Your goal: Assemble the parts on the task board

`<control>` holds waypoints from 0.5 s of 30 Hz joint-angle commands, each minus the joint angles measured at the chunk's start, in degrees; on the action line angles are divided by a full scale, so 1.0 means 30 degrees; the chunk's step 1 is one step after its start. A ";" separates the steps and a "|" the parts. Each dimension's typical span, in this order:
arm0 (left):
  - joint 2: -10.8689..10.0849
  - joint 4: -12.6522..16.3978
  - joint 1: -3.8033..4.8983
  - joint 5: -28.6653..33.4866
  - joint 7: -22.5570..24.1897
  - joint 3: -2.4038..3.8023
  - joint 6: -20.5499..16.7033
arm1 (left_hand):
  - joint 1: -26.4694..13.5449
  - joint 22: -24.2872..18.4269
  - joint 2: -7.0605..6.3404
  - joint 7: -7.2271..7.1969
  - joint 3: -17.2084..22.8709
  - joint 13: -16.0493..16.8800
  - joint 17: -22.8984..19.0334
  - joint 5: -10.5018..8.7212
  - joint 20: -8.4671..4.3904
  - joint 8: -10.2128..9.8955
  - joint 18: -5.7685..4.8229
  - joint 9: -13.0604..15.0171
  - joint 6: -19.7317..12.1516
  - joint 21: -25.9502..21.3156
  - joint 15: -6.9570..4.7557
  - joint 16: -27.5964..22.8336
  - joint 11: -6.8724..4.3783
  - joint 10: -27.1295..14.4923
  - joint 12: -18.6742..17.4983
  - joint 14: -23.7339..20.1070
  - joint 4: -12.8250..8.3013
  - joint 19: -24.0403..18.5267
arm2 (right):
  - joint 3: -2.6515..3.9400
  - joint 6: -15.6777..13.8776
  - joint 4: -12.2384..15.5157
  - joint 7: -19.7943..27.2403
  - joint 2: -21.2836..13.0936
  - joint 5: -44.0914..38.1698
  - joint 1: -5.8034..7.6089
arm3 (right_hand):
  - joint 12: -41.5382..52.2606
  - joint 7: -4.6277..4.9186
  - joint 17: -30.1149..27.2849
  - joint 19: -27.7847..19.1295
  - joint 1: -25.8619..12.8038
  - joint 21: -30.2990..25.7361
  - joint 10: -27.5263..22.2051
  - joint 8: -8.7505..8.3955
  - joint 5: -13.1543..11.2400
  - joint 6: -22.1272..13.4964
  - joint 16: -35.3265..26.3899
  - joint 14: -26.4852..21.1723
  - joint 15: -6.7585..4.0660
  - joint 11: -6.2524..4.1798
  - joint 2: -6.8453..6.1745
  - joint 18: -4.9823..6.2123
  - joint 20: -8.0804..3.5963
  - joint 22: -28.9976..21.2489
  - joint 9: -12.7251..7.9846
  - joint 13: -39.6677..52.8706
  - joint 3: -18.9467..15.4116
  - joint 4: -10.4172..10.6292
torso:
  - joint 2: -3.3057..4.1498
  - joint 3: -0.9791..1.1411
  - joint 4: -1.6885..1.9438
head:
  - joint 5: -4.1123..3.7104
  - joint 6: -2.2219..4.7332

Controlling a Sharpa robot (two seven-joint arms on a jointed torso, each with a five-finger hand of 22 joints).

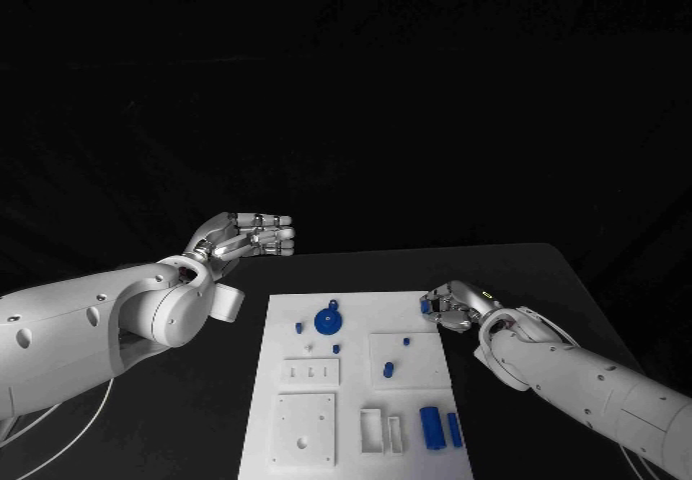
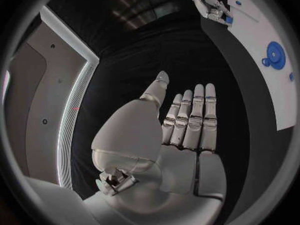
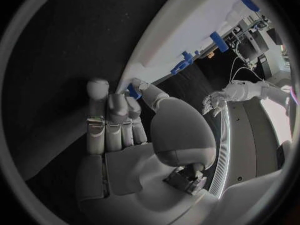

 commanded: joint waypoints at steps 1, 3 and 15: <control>0.0059 0.0017 0.0008 -0.0073 0.0112 0.0013 0.0284 | 0.0055 0.0020 0.0104 -0.0048 -0.0051 0.0016 -0.0022 -0.0038 0.0005 -0.0087 0.0331 -0.0030 -0.0150 -0.0038 0.0007 -0.0064 0.0009 -0.0091 0.0000 0.0124 0.0068 0.0157 | -0.0121 0.1363 -0.0266 -0.0224 -0.0040 0.0065 -0.0210 | -0.0119 -0.0127 0.0029 0.0068 -0.0054 0.0126 0.0019 0.0062 -0.0017 -0.0033 -0.0009 -0.0038 -0.0138 -0.0155 -0.0126 -0.0359 -0.0133 0.1085 0.0021 0.0028 0.0125 -0.0001 | -0.0004 0.0001 0.0005 | -0.0012 0.0001; 0.0057 0.0018 0.0008 -0.0073 0.0108 0.0013 0.0288 | 0.0061 0.0019 0.0095 -0.0038 -0.0055 0.0014 -0.0022 -0.0041 0.0004 -0.0090 0.0331 -0.0033 -0.0265 -0.0039 0.0008 -0.0065 0.0013 -0.0094 -0.0002 0.0121 0.0068 0.0156 | -0.0121 0.1409 -0.0291 -0.0202 -0.0044 0.0096 -0.0208 | -0.0116 -0.0121 0.0039 0.0059 -0.0079 0.0135 0.0019 0.0065 -0.0015 -0.0054 -0.0003 -0.0038 -0.0137 -0.0153 -0.0144 -0.0359 -0.0133 0.1082 0.0022 0.0034 0.0123 0.0008 | 0.0000 -0.0002 0.0006 | -0.0022 0.0004; 0.0058 0.0027 0.0008 -0.0087 0.0062 0.0013 0.0308 | 0.0052 0.0019 0.0105 -0.0029 -0.0056 0.0015 -0.0022 -0.0049 0.0006 -0.0090 0.0329 -0.0035 -0.0333 -0.0039 0.0009 -0.0065 0.0017 -0.0097 -0.0001 0.0125 0.0089 0.0157 | -0.0119 0.1156 -0.0374 -0.0148 -0.0043 0.0362 -0.0201 | 0.0063 0.0147 0.0160 0.0088 -0.0354 0.0350 0.0104 0.0078 -0.0498 0.1002 0.0086 0.0026 -0.0006 0.0034 0.0176 -0.0269 -0.0015 0.1080 0.0055 0.0177 -0.0357 0.0066 | -0.0009 -0.0008 -0.0007 | -0.0019 -0.0025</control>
